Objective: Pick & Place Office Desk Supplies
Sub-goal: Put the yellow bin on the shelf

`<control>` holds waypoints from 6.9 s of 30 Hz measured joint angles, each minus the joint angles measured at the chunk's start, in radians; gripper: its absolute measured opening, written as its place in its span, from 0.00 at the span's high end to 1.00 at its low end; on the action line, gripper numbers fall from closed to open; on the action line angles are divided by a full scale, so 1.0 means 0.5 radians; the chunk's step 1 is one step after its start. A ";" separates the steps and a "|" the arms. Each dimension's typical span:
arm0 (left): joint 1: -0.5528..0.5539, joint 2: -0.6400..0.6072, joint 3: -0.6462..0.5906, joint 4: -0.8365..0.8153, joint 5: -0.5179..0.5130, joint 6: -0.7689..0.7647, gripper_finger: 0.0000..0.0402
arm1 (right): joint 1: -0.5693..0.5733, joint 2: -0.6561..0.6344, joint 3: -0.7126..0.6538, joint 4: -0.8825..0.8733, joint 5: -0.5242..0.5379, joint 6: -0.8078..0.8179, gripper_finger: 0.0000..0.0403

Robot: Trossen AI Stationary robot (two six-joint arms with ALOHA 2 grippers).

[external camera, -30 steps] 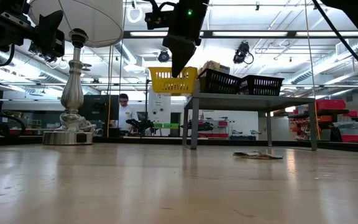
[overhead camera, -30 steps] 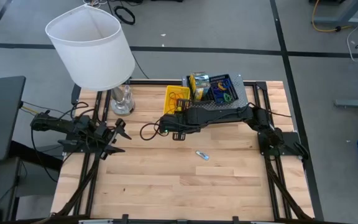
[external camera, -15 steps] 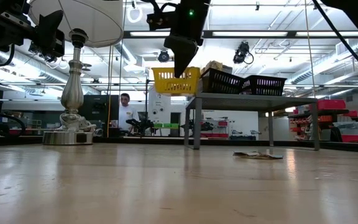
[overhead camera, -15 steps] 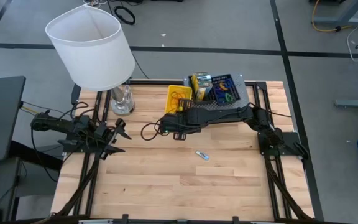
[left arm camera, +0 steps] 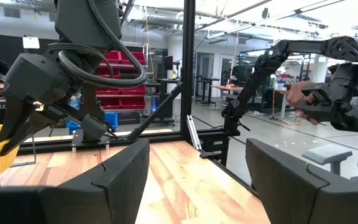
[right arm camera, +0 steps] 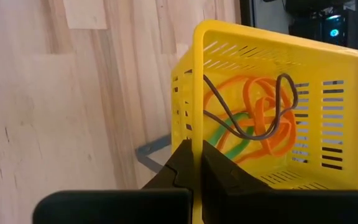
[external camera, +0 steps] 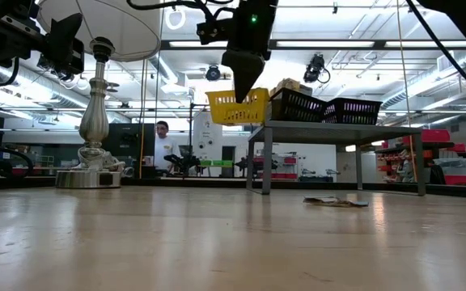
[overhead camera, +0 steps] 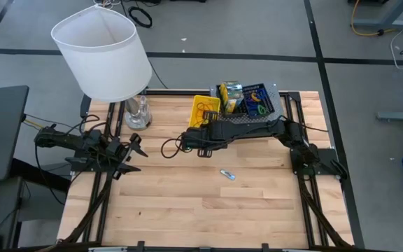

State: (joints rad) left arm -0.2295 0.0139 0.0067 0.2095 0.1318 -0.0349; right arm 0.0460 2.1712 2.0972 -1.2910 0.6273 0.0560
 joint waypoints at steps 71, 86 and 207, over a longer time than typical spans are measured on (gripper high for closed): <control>0.000 0.001 0.000 0.048 0.314 -0.443 0.33 | 0.170 0.532 -0.046 1.177 -1.211 -0.405 0.97; 0.000 0.002 0.000 0.349 0.125 -0.871 0.33 | 0.162 0.539 -0.052 1.218 -1.161 -0.444 0.79; 0.695 3.469 2.825 -1.615 -0.846 0.479 1.00 | 1.452 -1.875 -3.108 2.430 0.121 1.137 0.57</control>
State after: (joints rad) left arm 0.1179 1.7486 1.4194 -0.5982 -0.2912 0.2048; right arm 0.7718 1.2339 0.5430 -0.0763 0.6880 0.6247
